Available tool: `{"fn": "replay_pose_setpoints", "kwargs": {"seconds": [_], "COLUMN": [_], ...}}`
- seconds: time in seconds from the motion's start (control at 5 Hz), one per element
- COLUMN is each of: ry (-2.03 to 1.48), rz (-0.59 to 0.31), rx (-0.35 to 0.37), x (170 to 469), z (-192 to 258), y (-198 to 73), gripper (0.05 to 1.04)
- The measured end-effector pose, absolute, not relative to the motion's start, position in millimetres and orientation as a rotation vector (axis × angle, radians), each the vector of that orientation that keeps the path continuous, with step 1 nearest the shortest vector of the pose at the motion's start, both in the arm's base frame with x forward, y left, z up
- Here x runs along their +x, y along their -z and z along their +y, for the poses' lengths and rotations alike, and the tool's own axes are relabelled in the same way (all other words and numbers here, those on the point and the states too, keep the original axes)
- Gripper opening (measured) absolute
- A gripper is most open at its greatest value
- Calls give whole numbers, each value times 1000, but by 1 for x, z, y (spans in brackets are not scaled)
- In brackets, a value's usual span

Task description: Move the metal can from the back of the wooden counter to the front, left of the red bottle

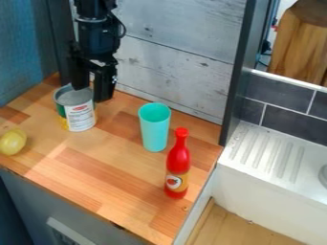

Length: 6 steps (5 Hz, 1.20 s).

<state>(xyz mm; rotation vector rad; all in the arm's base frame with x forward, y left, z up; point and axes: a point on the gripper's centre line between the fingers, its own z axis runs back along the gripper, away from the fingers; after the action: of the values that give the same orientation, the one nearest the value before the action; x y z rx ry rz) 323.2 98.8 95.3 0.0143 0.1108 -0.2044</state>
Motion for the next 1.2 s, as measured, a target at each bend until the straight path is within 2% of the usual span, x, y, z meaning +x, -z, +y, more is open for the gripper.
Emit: {"fn": "replay_pose_setpoints", "kwargs": {"seconds": [0.2,0.4,0.6,0.8,1.0,1.2], "ry": [203,116,7,-41,-150,-318], "rz": [143,38,-20,-18,11,-58], "rx": [-1,-72,-77,-53,-12,52], "x": [321,328,329,334,336,347], "z": [98,124,156,174,188,199], "y": [-84,-95,-113,-116,-92,-89], "gripper": [1001,1001,1001,1001,1001,1001]}}
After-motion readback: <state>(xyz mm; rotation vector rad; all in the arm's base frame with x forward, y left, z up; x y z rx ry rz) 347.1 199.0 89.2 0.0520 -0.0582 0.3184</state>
